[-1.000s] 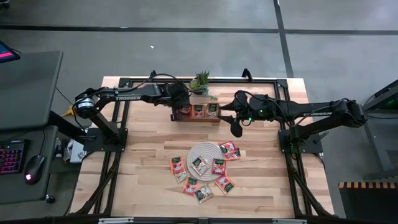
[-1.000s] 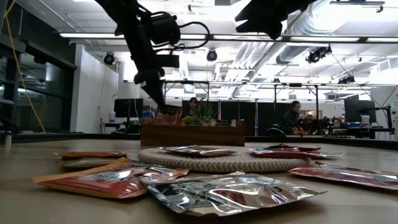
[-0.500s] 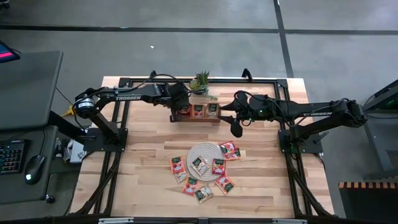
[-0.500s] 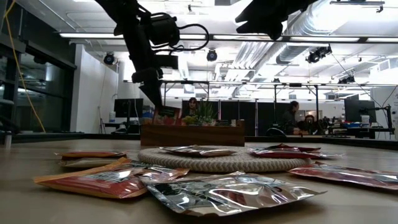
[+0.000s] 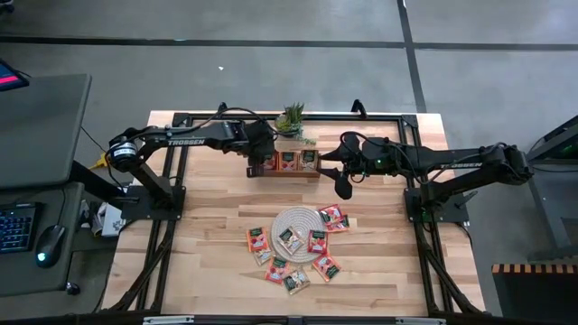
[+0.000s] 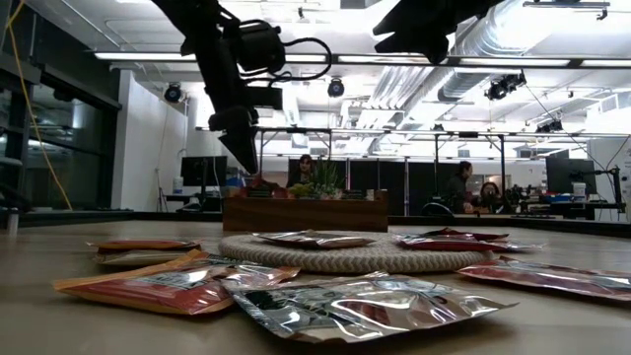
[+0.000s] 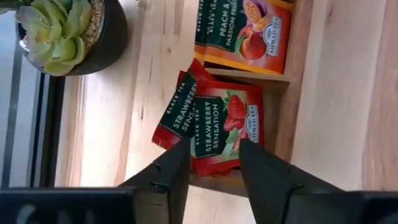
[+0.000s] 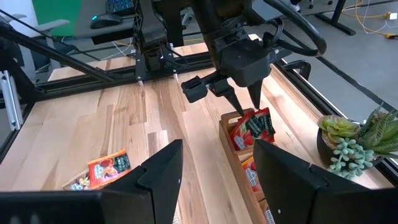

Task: Pick & Place Tea
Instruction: Put the red tea bag into the left section of the wooden organizer

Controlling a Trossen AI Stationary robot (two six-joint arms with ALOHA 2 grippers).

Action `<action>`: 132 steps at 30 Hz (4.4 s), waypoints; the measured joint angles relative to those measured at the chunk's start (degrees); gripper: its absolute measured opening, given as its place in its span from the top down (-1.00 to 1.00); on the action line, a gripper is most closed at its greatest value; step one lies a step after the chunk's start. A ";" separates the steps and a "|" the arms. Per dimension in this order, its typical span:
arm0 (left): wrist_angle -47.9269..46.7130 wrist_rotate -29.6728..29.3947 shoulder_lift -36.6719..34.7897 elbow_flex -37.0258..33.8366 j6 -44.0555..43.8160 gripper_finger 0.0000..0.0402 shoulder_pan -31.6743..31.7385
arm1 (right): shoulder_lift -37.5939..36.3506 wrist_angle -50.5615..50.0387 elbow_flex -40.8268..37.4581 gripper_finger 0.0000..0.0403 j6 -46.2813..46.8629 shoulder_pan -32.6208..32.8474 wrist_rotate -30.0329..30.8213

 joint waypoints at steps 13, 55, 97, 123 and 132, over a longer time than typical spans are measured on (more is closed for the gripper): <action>-1.39 -3.48 -0.04 6.40 -0.89 0.59 2.72 | 0.00 0.00 0.00 0.04 1.51 0.00 0.03; 4.11 9.32 5.84 6.31 -45.36 1.00 8.22 | 0.00 0.02 -0.02 0.04 4.11 0.00 2.01; 2.70 -6.11 8.53 6.54 -61.59 1.00 1.26 | 0.00 -0.04 -0.02 0.04 4.09 0.07 0.47; -0.62 -8.85 6.73 6.28 -59.34 1.00 0.72 | 0.00 -1.68 -0.02 0.04 4.07 0.07 -0.02; -5.69 -3.50 1.52 6.32 -54.22 1.00 1.56 | 0.00 -1.69 -0.02 0.04 4.07 0.04 0.02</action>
